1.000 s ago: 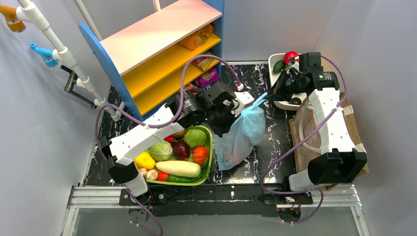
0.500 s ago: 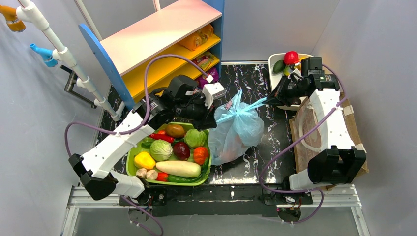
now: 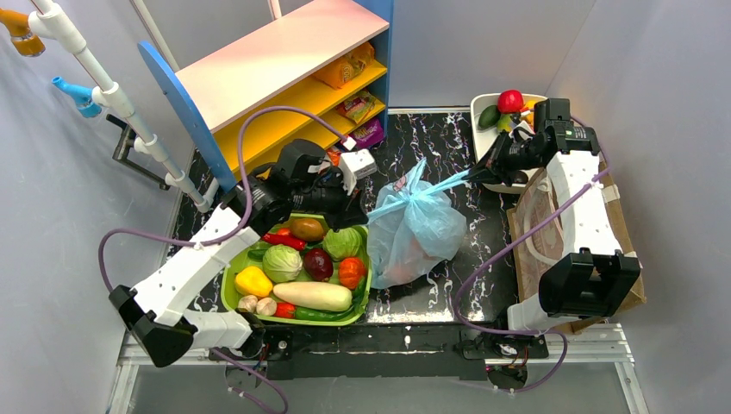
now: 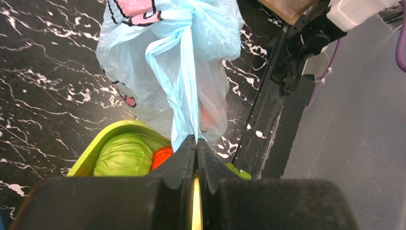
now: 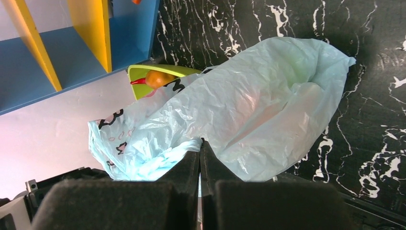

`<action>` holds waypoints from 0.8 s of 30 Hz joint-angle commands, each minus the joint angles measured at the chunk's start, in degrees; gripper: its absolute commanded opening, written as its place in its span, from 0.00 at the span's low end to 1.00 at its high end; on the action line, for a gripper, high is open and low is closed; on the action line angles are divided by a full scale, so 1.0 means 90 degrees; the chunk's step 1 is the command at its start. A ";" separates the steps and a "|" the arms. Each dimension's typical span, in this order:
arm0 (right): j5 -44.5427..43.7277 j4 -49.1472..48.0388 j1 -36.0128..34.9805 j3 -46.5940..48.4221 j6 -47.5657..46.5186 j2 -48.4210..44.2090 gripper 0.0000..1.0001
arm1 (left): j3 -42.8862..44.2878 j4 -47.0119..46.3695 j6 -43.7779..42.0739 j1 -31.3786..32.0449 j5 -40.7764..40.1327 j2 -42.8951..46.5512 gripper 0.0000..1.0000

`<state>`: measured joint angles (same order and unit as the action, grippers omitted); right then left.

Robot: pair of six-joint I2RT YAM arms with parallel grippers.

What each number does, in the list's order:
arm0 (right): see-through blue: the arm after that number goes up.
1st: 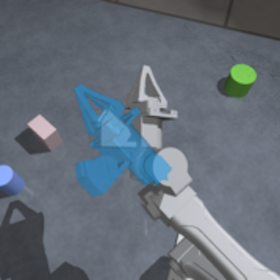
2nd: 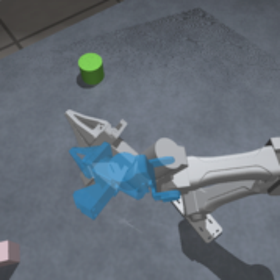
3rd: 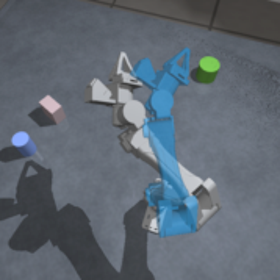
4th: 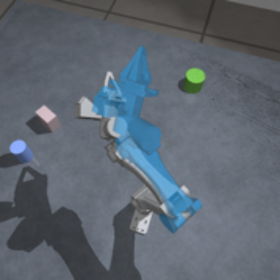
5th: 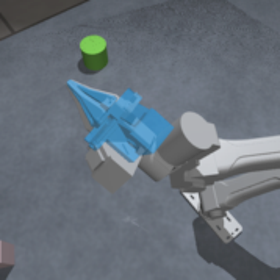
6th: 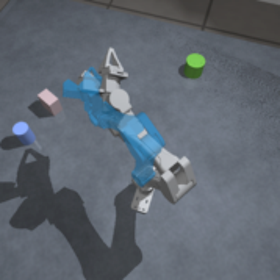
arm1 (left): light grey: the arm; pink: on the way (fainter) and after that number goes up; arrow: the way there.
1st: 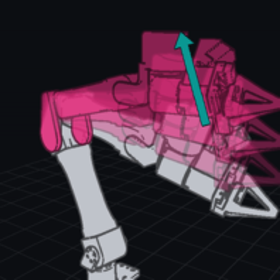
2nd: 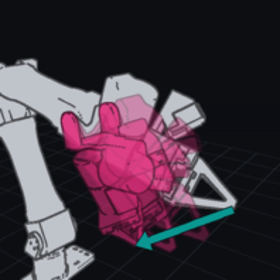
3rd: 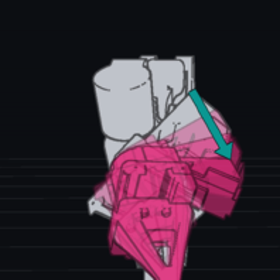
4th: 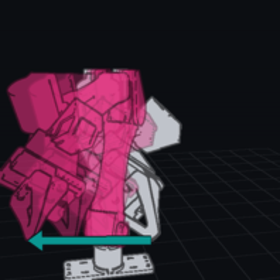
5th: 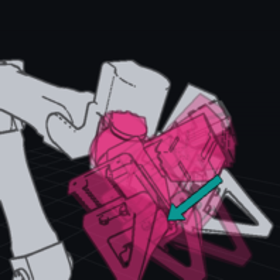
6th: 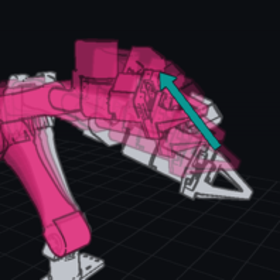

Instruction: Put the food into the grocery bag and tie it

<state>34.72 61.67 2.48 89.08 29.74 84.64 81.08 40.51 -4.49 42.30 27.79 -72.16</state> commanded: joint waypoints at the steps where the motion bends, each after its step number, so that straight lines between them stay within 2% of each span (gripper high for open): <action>1: -0.1201 -0.1059 0.0642 0.0596 -0.0171 0.0202 0.01 | -0.0099 0.0967 0.0018 -0.0123 -0.0123 0.0791 0.00; 8: -0.0900 -0.1594 0.0642 0.1370 0.0424 0.0112 0.01 | 0.1080 0.0228 0.0161 -0.0188 -0.1230 -0.0088 0.00; 12: -0.0834 -0.1726 0.0642 0.2011 0.0686 0.0228 0.01 | 0.1684 -0.0259 -0.0019 -0.0268 -0.1692 -0.0554 0.00; 16: -0.0766 -0.1879 0.0616 0.2219 0.0874 0.0261 0.01 | 0.2234 -0.0359 -0.0189 -0.0339 -0.1987 -0.0993 0.00; 20: -0.0793 -0.1806 0.0585 0.1939 0.0903 0.0254 0.01 | 0.2216 -0.0450 -0.0158 -0.0378 -0.2043 -0.1166 0.00; 24: -0.0948 -0.1798 0.0507 0.1085 0.0880 0.0157 0.01 | 0.1398 -0.0802 -0.0018 -0.0450 -0.2177 -0.1011 0.00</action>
<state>32.34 48.97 5.98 104.57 37.76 85.93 99.11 32.51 -4.86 39.99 12.34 -83.57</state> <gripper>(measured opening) 0.021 0.012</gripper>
